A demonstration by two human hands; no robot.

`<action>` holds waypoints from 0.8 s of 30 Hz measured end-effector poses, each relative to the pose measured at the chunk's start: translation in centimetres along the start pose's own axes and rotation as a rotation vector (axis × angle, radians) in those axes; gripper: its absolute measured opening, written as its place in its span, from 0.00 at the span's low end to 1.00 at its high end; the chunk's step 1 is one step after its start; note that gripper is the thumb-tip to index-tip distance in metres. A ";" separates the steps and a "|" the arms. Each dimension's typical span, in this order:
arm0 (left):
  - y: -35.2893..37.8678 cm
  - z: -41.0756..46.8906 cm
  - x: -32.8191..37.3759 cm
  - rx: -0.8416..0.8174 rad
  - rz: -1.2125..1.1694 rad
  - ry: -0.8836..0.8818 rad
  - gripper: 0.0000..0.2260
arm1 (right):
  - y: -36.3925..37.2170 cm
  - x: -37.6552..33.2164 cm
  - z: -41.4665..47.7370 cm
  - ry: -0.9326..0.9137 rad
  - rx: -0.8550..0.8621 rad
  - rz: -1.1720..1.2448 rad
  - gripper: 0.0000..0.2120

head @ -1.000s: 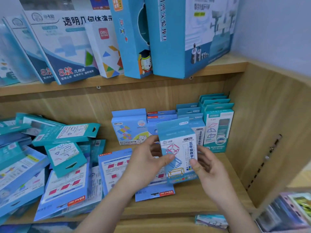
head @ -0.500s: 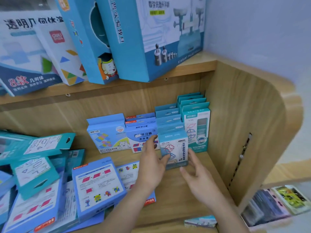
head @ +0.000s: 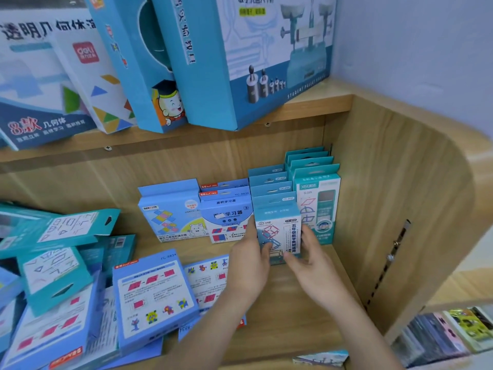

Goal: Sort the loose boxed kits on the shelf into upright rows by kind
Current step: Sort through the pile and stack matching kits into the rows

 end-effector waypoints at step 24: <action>-5.0 -1.3 -0.2 -0.027 0.030 0.084 0.21 | -1.5 -4.9 -3.2 -0.526 0.221 -0.354 0.26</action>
Point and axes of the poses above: each hand's wrist, its own z-axis towards the middle knuckle, its own y-axis out of the palm, x = y × z, the point moved 2 cm from there along z, towards the middle knuckle, and after that the axes turned 11 degrees about x, right-handed, at the moved point
